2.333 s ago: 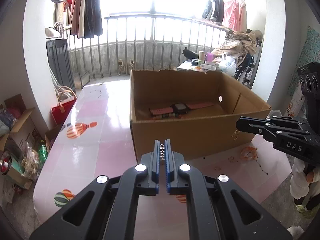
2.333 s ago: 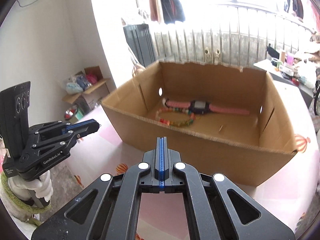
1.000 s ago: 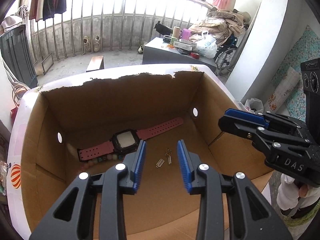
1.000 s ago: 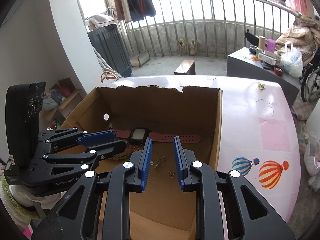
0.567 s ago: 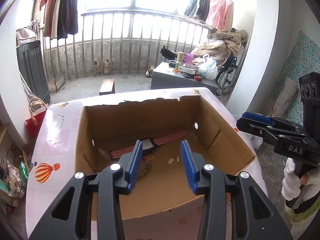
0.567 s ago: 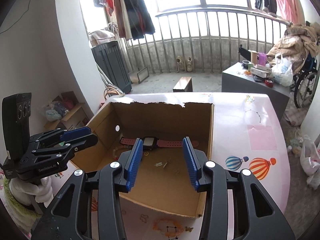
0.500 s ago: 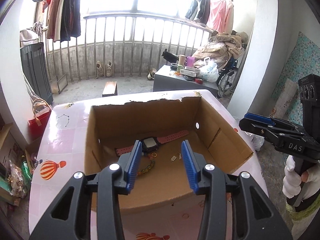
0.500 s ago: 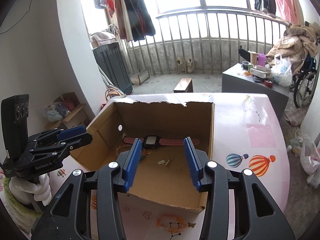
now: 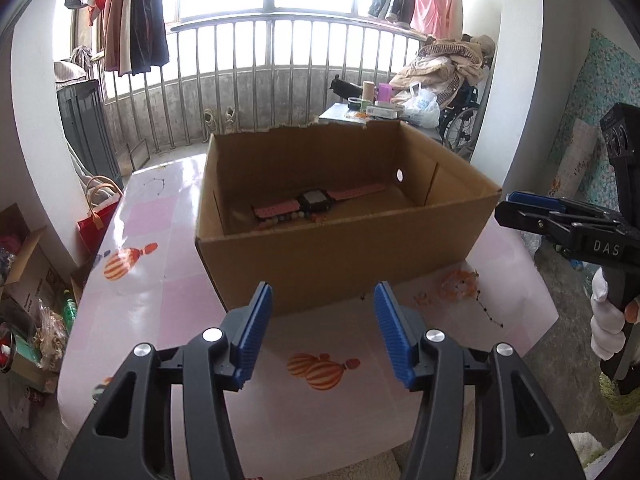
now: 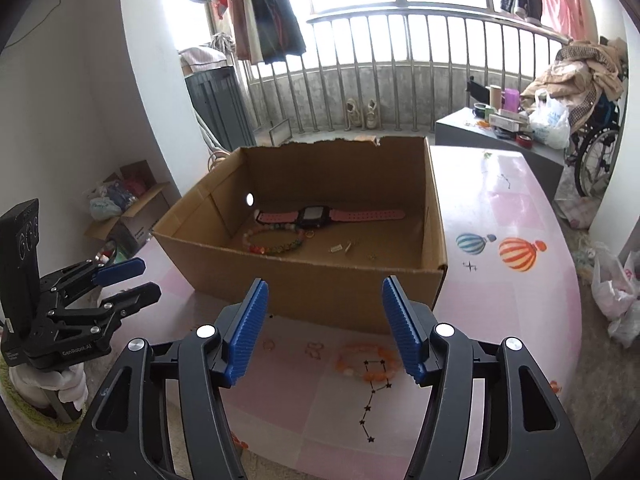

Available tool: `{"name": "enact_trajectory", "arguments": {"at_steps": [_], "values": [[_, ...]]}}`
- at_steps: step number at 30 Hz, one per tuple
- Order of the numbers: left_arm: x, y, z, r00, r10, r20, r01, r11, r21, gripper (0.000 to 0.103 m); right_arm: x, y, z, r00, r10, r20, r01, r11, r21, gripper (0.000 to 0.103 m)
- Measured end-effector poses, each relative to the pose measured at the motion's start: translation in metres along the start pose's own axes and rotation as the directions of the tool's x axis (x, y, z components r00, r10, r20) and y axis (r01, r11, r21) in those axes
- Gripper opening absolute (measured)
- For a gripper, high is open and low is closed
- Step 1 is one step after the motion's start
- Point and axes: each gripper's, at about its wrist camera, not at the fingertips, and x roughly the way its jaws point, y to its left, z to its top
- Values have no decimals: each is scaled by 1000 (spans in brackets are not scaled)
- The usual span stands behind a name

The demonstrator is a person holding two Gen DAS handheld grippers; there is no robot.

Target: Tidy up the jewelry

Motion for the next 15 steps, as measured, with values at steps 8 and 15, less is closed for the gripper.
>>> {"name": "enact_trajectory", "arguments": {"at_steps": [8, 15], "values": [[50, -25, -24, 996, -68, -58, 69, 997, 18, 52, 23, -9, -28, 997, -26, -76, 30, 998, 52, 57], [84, -50, -24, 988, -107, -112, 117, 990, 80, 49, 32, -16, -34, 995, -25, -99, 33, 997, 74, 57]]}}
